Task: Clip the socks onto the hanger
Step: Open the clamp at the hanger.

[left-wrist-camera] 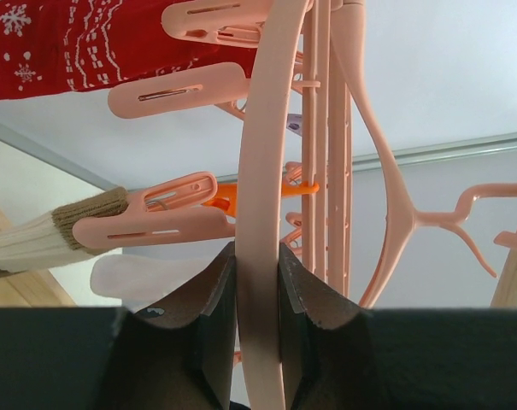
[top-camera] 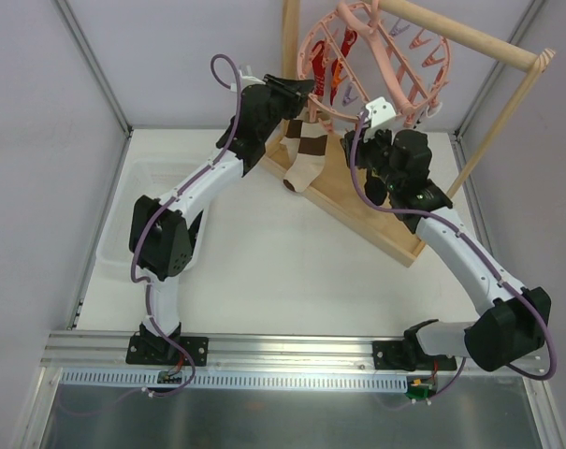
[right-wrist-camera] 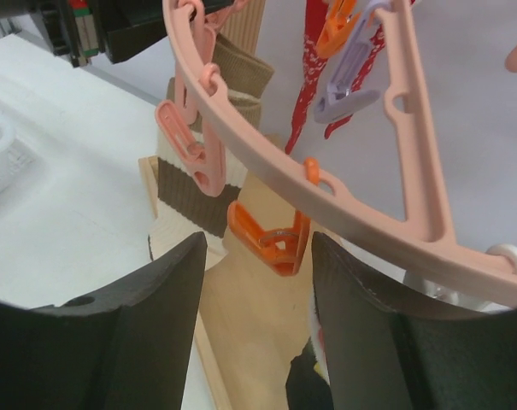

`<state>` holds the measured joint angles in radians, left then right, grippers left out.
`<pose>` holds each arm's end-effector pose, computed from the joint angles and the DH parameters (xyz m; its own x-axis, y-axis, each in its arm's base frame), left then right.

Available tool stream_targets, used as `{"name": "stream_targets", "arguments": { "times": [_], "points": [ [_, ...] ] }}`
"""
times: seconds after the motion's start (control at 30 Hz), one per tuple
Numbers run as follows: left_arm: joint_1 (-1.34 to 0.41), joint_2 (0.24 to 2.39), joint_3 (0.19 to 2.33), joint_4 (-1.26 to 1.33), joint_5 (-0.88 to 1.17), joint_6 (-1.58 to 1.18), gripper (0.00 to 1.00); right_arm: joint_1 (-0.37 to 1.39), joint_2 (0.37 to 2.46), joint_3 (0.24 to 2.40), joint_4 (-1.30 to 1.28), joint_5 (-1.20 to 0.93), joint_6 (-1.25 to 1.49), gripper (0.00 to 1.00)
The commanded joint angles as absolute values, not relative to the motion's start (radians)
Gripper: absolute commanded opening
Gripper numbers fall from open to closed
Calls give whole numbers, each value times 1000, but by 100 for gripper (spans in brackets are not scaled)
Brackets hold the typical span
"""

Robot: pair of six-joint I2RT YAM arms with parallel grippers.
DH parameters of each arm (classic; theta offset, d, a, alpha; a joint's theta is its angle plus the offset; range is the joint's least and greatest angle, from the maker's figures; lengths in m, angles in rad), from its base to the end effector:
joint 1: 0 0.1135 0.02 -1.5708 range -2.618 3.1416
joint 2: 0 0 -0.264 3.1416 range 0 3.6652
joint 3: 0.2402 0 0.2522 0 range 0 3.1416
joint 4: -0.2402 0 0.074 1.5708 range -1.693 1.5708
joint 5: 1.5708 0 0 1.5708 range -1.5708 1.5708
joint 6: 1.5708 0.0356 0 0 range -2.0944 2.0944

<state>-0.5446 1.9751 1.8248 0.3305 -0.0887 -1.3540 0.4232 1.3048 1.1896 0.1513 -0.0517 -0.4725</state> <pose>0.4145 -0.2474 0.3985 -0.3982 -0.8961 -0.1961 0.2447 0.1023 -0.9642 0.2822 0.1291 0.4036 0.2374 -0.3916 -0.8890 -0.3921 0.7987 -0.4565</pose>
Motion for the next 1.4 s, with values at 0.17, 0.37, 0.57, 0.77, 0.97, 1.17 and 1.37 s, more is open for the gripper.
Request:
{"name": "stream_targets", "arguments": {
  "times": [0.17,0.37,0.57,0.77,0.97,1.17,1.37],
  "points": [
    [-558,1902,1825,357,-92,-1370,21,428,1305,1189,328,-11,-422,55],
    [-557,1901,1821,357,-92,-1371,21,414,1322,1187,360,-34,-364,54],
    [-558,1894,1812,357,-91,-1382,21,405,1341,1170,434,-41,-287,50],
    [-558,1890,1805,357,-95,-1379,21,402,1332,1141,506,-22,-250,46],
    [-558,1898,1807,360,-87,-1388,21,390,1342,1138,532,-23,-201,34],
    [-558,1894,1802,360,-92,-1387,21,371,1354,1144,543,-26,-126,17],
    [-558,1893,1798,362,-91,-1382,21,351,1359,1170,485,-12,-52,1]
  ]
}}
